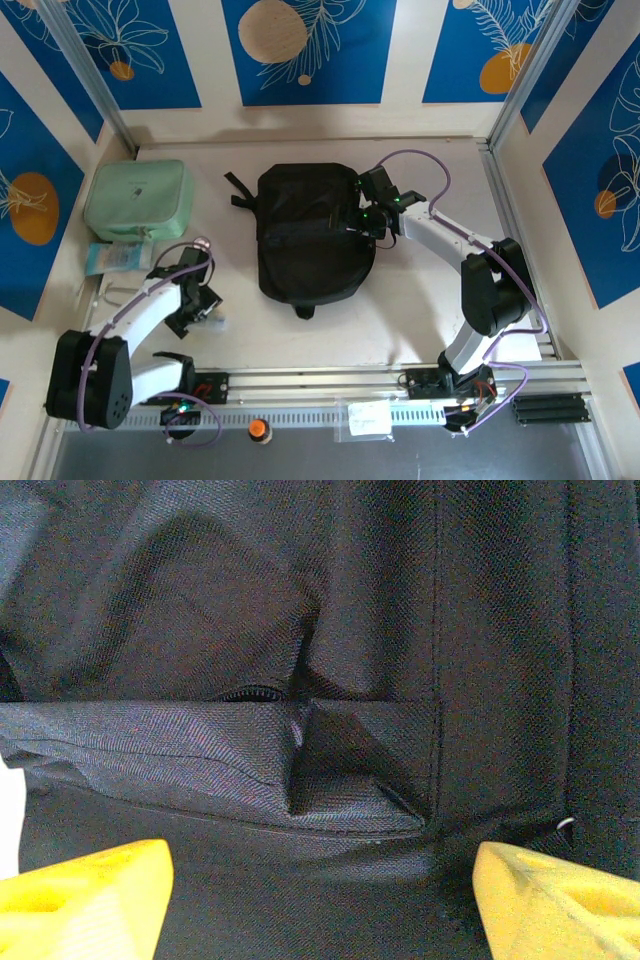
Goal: Pack books, pencil case, and school supplies into a backpack
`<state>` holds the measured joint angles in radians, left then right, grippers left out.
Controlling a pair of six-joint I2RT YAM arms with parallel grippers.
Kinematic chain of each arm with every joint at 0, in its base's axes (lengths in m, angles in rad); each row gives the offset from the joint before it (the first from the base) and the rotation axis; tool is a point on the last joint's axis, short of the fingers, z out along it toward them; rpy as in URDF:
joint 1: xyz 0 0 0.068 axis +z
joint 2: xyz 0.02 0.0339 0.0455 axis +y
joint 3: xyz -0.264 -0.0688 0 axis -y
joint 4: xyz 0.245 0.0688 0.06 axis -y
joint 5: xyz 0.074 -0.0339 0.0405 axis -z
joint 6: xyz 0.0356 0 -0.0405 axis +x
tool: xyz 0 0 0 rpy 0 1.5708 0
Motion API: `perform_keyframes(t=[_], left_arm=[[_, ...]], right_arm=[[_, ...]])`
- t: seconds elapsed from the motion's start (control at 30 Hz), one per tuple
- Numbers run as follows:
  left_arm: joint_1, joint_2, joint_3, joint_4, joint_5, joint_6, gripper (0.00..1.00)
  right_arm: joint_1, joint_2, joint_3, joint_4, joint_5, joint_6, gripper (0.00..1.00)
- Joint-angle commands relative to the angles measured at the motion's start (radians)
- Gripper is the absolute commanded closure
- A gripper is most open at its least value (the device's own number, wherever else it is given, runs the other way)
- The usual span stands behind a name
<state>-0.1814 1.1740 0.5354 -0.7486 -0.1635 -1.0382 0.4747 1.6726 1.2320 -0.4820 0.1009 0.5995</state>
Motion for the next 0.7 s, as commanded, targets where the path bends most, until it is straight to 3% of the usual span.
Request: perform_keyframes(t=[0.0,0.37,0.67], left_arm=[[0.012,0.016,0.023,0.029,0.013,0.036,0.29],[0.013,0.05,0.032,0.037,0.014,0.073,0.6],[0.009,-0.01,0.129,0.006,0.104,0.105,0.64]], right_arm=[[-0.003,-0.004,-0.004,-0.004,-0.014,0.011,0.21],[-0.005,-0.001,0.001,-0.009,-0.007,0.013,0.22],[-0.007,-0.039,-0.031,0.02,-0.033,0.016,0.22]])
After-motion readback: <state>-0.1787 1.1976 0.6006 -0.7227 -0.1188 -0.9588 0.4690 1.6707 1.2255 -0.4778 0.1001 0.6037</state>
